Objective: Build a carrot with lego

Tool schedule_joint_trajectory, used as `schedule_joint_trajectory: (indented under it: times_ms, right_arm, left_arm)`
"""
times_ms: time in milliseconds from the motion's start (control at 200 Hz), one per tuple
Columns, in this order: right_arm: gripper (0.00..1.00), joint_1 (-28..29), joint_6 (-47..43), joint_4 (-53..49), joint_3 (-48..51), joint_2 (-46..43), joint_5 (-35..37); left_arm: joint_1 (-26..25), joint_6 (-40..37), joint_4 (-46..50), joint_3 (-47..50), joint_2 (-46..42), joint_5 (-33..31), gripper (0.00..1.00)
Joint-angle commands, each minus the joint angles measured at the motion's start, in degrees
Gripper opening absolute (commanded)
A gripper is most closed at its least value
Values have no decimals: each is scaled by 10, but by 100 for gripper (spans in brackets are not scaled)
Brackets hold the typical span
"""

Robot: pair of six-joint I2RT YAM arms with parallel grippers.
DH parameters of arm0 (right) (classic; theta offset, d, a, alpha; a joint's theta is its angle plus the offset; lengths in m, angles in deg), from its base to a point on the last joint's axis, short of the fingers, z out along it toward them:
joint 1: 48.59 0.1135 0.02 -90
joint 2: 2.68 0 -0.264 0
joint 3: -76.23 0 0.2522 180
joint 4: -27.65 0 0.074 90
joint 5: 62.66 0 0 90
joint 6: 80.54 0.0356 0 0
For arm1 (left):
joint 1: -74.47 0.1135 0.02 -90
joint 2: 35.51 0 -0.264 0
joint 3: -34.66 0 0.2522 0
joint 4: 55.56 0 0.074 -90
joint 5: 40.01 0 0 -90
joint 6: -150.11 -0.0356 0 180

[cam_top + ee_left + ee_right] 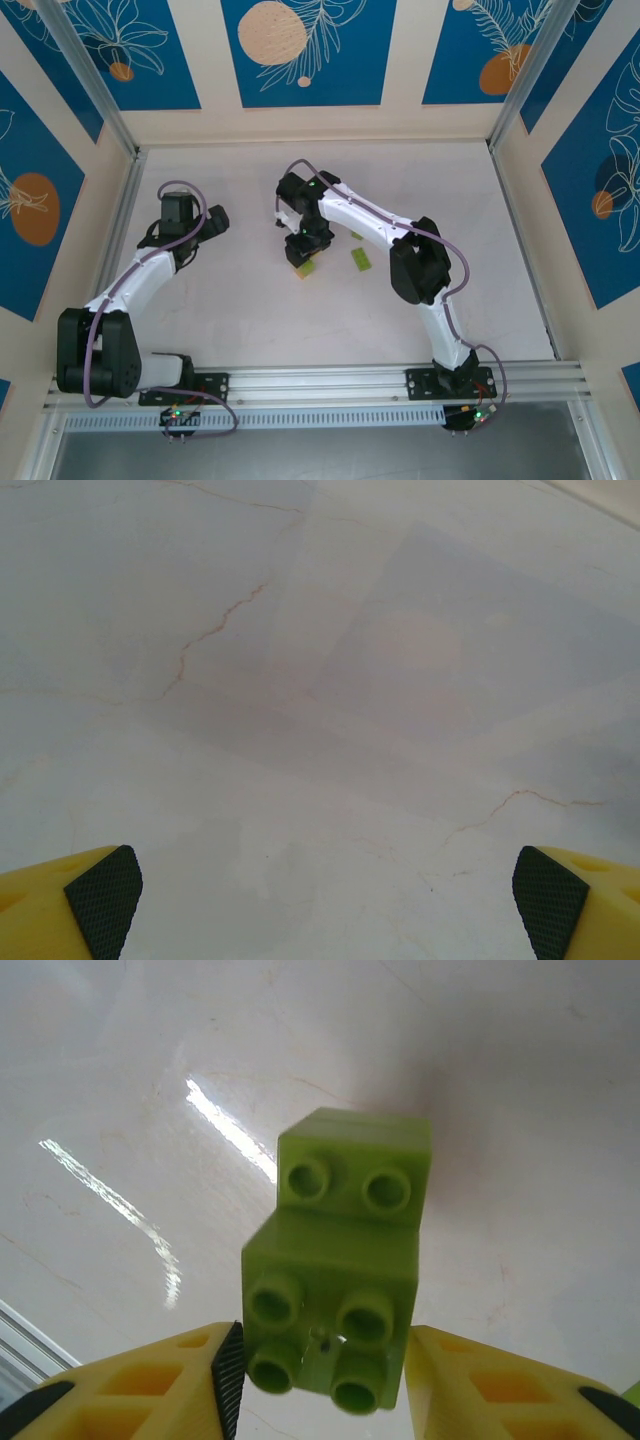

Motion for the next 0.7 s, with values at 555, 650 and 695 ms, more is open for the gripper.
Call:
schedule_joint_trajectory:
  times_ms: [555,650,695]
  right_arm:
    - [65,-64,61,68,74,-161,71]
    - [65,-88,61,85,140,-175,93]
    - [65,-100,61,98,175,-177,92]
  left_arm:
    - [4,-3,-1,-9,-14,11,98]
    - [4,-5,1,-12,-18,8,98]
    - [4,-6,3,-14,-18,7,98]
